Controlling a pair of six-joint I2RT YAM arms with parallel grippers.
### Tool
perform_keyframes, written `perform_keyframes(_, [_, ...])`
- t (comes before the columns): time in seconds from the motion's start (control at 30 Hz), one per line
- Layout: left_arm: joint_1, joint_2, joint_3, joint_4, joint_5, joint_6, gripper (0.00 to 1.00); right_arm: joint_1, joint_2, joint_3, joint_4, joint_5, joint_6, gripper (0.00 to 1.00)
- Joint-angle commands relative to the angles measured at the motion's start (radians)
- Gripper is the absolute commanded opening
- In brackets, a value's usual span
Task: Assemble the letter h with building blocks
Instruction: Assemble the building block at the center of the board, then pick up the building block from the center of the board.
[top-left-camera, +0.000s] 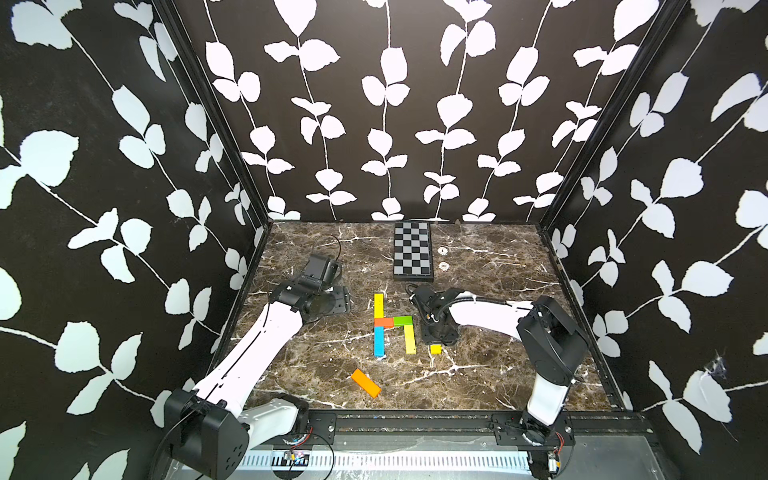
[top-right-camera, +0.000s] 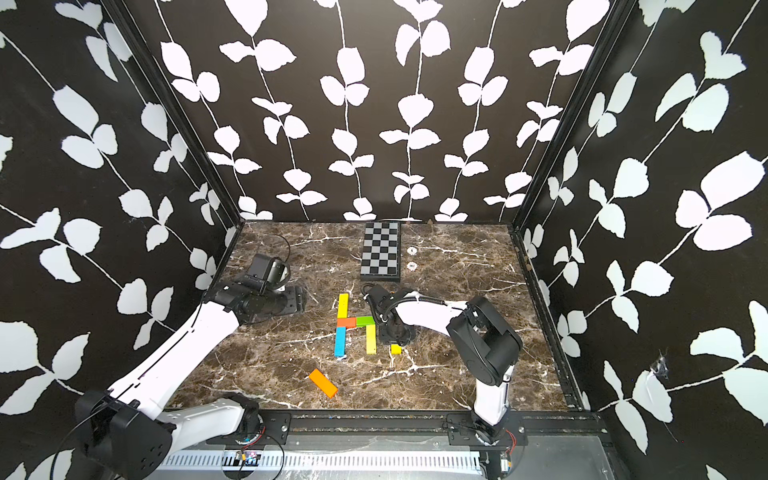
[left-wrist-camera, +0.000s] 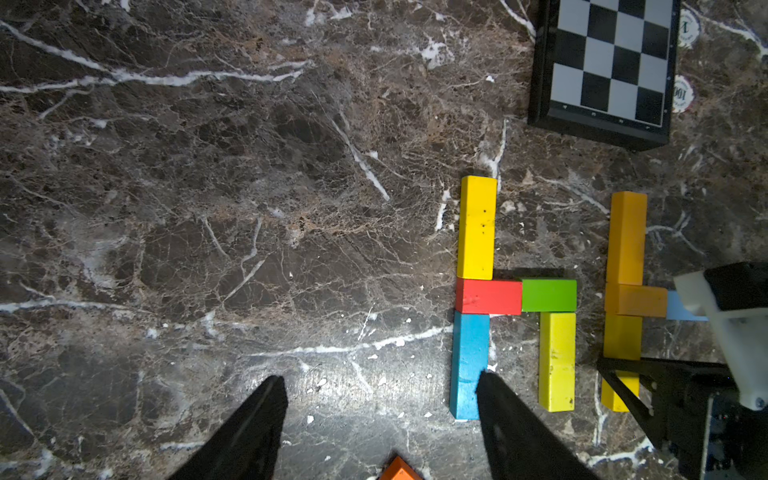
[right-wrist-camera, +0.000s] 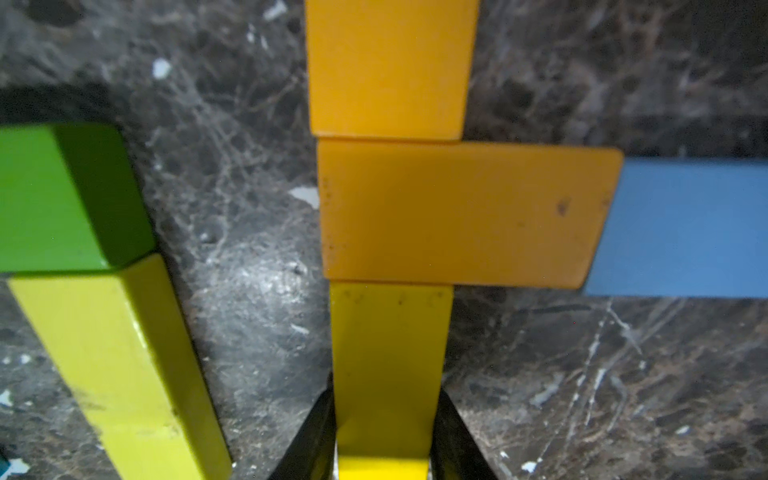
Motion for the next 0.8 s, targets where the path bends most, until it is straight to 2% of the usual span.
perform_keyframes(0.0, [-0.003,-0.025,-0.019,-0.026,0.005,0.013,0.75,-0.003,0.033,0.009,0.015,-0.001,0.016,0.36])
perform_keyframes(0.07, [-0.002,-0.026,-0.020,-0.025,0.011,0.010,0.75,-0.004,0.035,0.012,0.010,-0.001,0.016,0.37])
perform_keyframes(0.13, [-0.002,-0.026,-0.019,-0.026,0.013,0.013,0.75,-0.004,0.035,0.014,0.006,0.003,0.017,0.45])
perform_keyframes(0.2, [-0.002,-0.026,-0.017,-0.030,0.013,0.013,0.75,-0.004,0.023,0.017,-0.001,0.002,0.013,0.48])
perform_keyframes(0.47, [-0.003,-0.075,0.038,-0.067,-0.005,0.003,0.77,0.039,-0.162,0.086,-0.103,0.086,-0.046,0.74])
perform_keyframes(0.6, [-0.002,-0.116,0.051,-0.085,-0.055,-0.015,0.78,0.138,-0.177,0.156,-0.126,0.069,-0.128,0.79])
perform_keyframes(0.77, [0.000,-0.193,0.007,-0.097,-0.158,-0.063,0.80,0.348,-0.027,0.301,-0.125,0.062,-0.202,0.76])
